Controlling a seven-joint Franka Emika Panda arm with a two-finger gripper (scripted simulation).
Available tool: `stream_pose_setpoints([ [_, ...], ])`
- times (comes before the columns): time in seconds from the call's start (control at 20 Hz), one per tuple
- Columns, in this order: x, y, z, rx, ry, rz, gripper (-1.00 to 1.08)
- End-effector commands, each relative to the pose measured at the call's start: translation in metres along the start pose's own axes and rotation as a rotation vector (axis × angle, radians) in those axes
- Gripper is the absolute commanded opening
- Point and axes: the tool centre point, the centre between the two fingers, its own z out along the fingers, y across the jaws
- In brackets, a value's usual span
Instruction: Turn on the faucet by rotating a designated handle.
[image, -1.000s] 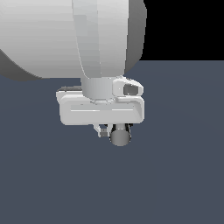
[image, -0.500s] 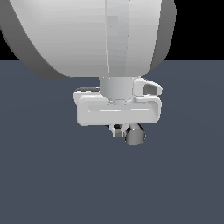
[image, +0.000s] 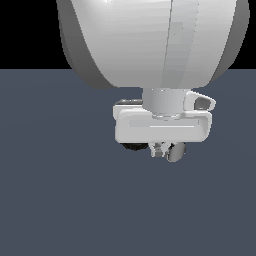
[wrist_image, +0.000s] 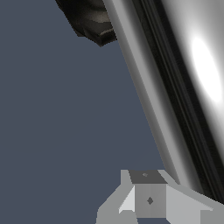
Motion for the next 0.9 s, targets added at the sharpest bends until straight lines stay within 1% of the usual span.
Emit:
stream_pose_setpoints([
  [0.0,0.01,0.017,-0.003,-0.006,0.019,0.003,-1.0],
  [0.55,0.014,0.067,-0.004,-0.006,0.019,0.003,-1.0],
  [0.6,0.014,0.067,-0.004,-0.006,0.019,0.003,-1.0],
  [0.65,0.01,0.052,0.001,0.0,0.003,-0.017,-1.0],
  [0.85,0.022,0.063,0.001,0.0,0.004,-0.015,-1.0],
])
